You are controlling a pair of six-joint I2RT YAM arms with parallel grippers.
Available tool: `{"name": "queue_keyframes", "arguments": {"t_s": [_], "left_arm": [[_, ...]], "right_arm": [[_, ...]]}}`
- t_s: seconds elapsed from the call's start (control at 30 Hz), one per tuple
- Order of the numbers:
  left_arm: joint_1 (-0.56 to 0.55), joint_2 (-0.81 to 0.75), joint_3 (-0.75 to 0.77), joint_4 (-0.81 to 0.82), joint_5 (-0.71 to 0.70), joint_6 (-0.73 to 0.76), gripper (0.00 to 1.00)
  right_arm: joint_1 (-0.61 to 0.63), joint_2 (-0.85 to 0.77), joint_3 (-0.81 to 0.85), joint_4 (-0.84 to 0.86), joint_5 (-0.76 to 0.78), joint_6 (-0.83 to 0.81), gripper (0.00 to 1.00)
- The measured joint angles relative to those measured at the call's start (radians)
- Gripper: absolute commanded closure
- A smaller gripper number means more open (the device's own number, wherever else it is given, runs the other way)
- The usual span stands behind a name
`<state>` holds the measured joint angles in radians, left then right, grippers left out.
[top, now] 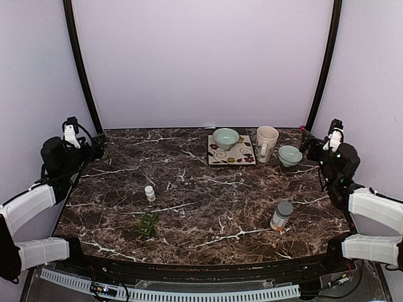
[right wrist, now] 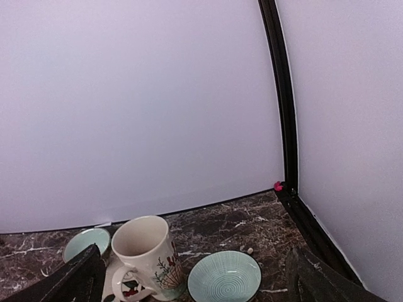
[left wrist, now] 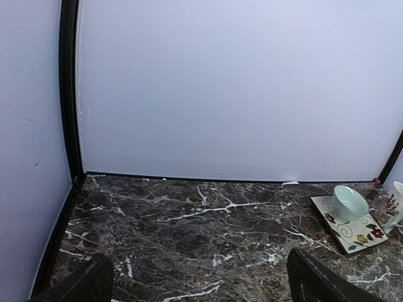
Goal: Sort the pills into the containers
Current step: Pick up the pill bottle from the center of the board.
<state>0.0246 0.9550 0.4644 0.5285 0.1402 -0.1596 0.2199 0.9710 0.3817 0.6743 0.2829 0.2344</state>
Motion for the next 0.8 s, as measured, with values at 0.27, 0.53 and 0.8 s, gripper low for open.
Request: {"name": "queue_keyframes", "arguments": {"t_s": [0.27, 0.53, 0.8], "left_arm": [[-0.097, 0.082, 0.167, -0.224, 0.102, -0.013, 0.04], [-0.402, 0.229, 0.254, -0.461, -0.009, 0.051, 0.06], [-0.518, 0.394, 0.345, -0.644, -0.121, 0.043, 0.11]], "right_arm": [[0.007, -0.044, -0.053, 0.14, -0.111, 0.069, 0.09], [0.132, -0.068, 0.138, -0.18, -0.01, 0.093, 0.13], [0.3, -0.066, 0.202, -0.49, 0.222, 0.123, 0.14]]}}
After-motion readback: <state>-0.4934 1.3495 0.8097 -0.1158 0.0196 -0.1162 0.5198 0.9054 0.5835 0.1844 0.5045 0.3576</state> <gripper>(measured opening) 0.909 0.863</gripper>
